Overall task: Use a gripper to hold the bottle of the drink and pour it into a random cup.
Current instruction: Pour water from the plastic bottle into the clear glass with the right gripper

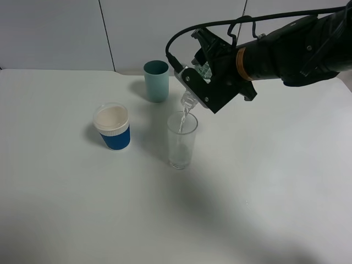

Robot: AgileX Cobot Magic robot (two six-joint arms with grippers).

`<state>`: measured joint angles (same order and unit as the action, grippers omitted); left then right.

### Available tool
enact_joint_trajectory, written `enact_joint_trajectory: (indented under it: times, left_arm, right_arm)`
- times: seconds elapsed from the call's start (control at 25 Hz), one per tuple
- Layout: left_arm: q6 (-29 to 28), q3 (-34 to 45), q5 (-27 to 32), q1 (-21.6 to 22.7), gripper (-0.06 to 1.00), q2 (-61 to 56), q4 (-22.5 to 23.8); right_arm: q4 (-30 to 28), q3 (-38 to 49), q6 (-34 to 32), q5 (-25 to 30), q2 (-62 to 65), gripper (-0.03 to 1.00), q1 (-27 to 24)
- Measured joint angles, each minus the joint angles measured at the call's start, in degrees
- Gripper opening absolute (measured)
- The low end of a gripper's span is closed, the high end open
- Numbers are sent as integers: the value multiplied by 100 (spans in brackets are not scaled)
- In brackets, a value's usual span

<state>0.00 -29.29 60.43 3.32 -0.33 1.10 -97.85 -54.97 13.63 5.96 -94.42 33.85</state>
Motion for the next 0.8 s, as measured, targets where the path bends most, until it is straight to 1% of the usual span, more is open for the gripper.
enact_joint_trajectory:
  times: [0.4, 0.8]
  left_arm:
    - [0, 0, 0, 0, 98, 0, 0]
    - [0, 0, 0, 0, 98, 0, 0]
  right_arm:
    - [0, -164, 114, 147, 18, 57, 191]
    - [0, -189, 583, 193, 18, 57, 193]
